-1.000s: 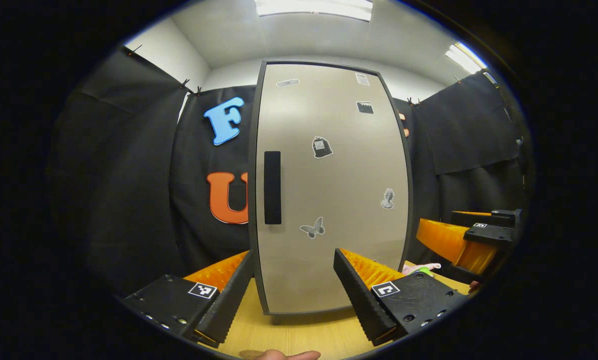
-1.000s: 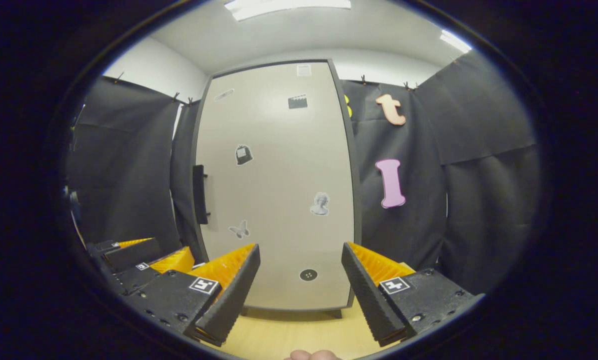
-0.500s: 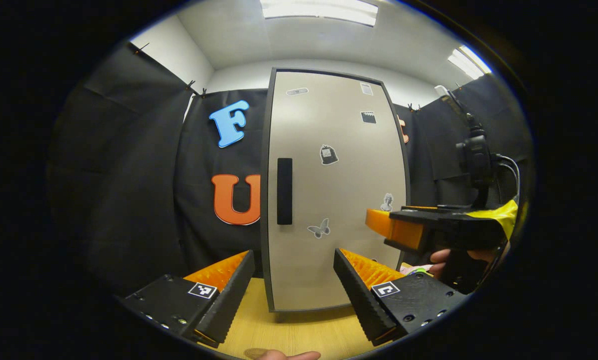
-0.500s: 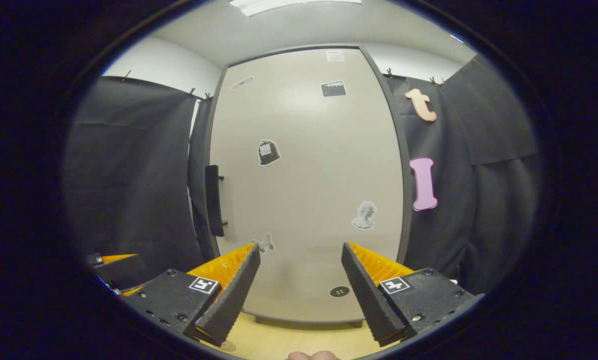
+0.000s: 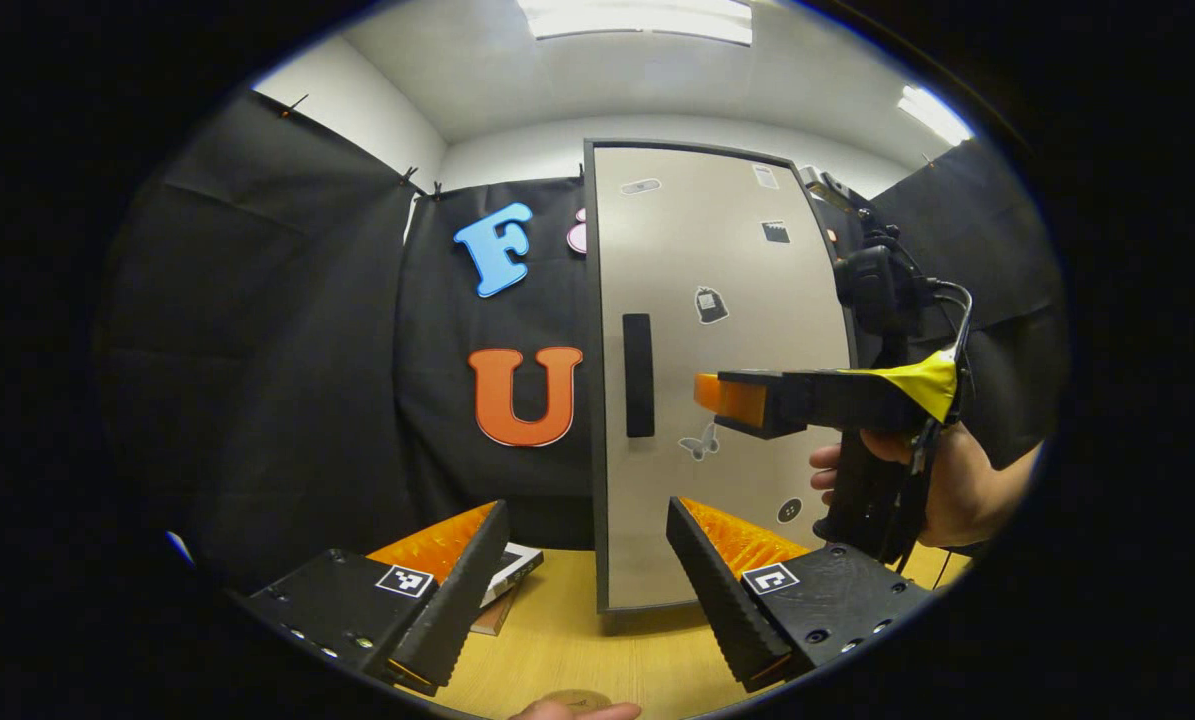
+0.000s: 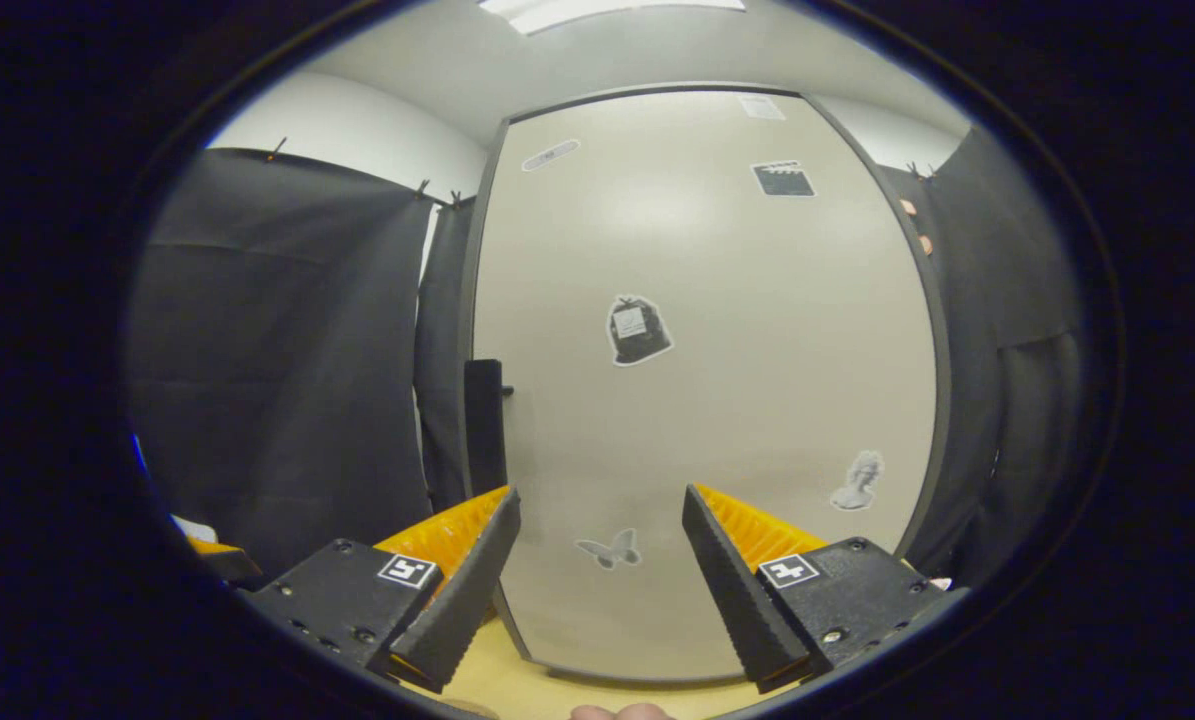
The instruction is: Open the cabinet door with the right hand, grasp the bottle in the cabinet with the left hand and place it on the coaster, then close the cabinet door with the right hand.
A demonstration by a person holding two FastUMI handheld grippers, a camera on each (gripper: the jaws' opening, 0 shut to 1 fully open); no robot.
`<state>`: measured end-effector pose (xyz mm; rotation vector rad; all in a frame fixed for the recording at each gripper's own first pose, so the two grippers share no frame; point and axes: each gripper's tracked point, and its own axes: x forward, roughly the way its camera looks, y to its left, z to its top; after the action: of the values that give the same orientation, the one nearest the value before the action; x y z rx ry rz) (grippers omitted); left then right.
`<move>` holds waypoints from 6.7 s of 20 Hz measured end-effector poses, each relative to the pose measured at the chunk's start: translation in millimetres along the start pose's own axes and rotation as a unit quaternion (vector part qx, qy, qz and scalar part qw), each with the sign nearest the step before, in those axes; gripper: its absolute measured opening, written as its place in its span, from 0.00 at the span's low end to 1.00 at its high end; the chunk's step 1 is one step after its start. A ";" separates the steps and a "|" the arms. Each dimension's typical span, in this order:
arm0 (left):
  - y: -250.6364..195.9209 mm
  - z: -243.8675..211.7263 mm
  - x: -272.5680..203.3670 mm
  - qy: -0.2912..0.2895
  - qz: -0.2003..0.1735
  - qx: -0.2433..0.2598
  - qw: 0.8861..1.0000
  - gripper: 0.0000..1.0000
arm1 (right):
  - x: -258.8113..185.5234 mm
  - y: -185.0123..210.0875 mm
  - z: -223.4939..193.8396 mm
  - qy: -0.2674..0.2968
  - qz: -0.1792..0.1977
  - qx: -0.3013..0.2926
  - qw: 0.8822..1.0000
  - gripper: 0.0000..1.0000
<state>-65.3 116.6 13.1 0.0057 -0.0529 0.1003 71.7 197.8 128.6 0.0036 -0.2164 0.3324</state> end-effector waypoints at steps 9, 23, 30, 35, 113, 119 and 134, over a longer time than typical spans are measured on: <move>26.4 -31.0 -20.2 0.034 0.026 -0.011 0.999 1.00 | 53.5 43.2 -9.8 0.024 -0.008 -0.036 0.999 1.00; 60.1 -56.2 -31.0 0.065 0.077 -0.044 0.994 0.95 | 65.4 62.8 -25.4 0.077 -0.001 -0.049 0.996 0.18; 72.8 -52.3 -39.1 0.061 0.102 -0.050 0.992 0.95 | 36.9 68.8 -23.2 0.093 0.066 -0.033 0.993 0.15; 84.9 -47.3 -45.0 0.056 0.120 -0.054 0.990 0.95 | 21.6 67.3 -22.2 0.102 0.099 -0.021 0.990 0.14; -167.7 -42.1 212.4 0.064 -0.099 0.002 0.993 0.72 | -31.1 -65.3 -16.2 0.130 -0.139 0.041 0.981 0.94; -89.5 -52.3 109.4 0.065 -0.013 0.005 0.998 0.71 | -20.7 -61.7 -20.7 0.134 -0.063 0.062 0.987 0.99; 6.5 -281.5 20.5 0.156 0.109 -0.015 0.982 0.72 | -14.6 -61.6 -19.9 0.204 -0.040 0.029 0.978 0.98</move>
<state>-30.8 127.4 -266.8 -0.0471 0.2591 0.3189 82.5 135.6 108.0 0.0012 0.2000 0.2525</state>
